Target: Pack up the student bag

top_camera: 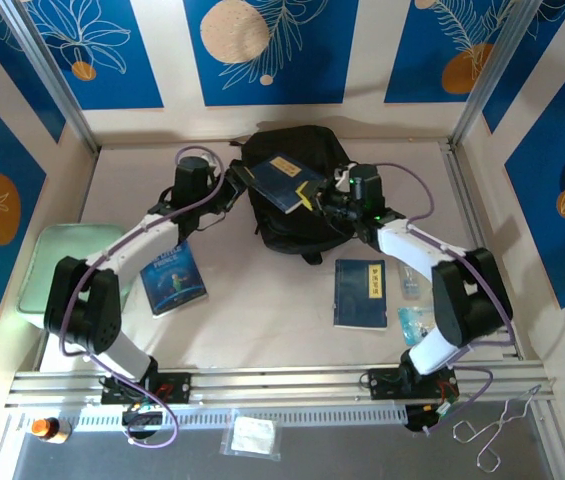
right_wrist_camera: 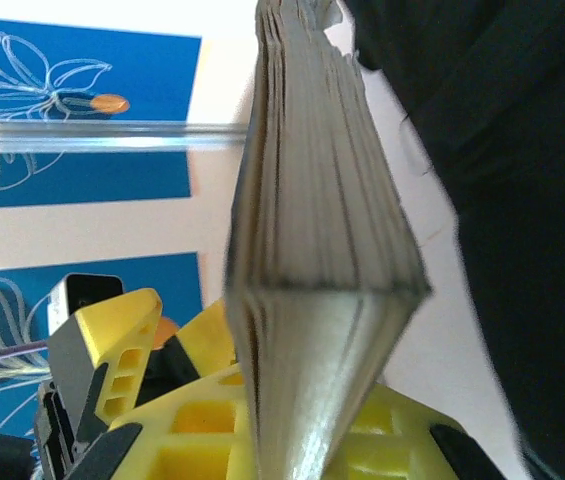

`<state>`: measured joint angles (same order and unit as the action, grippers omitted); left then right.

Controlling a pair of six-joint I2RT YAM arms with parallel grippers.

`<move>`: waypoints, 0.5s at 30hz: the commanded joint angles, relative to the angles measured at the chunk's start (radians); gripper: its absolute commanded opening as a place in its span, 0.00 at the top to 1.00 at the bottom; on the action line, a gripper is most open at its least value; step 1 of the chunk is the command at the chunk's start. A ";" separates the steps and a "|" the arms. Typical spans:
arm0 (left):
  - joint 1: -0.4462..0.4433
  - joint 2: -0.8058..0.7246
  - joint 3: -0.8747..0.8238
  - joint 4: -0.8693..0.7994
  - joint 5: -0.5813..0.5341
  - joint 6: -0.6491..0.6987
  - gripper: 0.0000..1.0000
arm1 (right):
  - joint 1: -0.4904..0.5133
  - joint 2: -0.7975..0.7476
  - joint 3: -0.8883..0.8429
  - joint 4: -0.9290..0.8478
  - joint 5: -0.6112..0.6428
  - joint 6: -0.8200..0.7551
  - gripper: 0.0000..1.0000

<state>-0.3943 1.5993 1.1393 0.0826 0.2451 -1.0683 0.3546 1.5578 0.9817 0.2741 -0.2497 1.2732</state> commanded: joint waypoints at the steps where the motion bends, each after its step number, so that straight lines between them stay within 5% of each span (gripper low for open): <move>1: -0.024 0.095 0.104 -0.135 0.043 0.204 0.40 | -0.041 -0.114 0.031 -0.235 0.090 -0.234 0.98; 8: -0.093 0.358 0.346 -0.241 0.148 0.302 0.41 | -0.137 -0.201 0.053 -0.516 0.181 -0.420 0.98; 15: -0.122 0.505 0.441 -0.293 0.098 0.312 0.44 | -0.196 -0.169 0.097 -0.648 0.229 -0.494 0.98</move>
<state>-0.5148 2.0785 1.5394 -0.1516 0.3473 -0.7925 0.1688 1.3796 1.0283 -0.2928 -0.0540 0.8558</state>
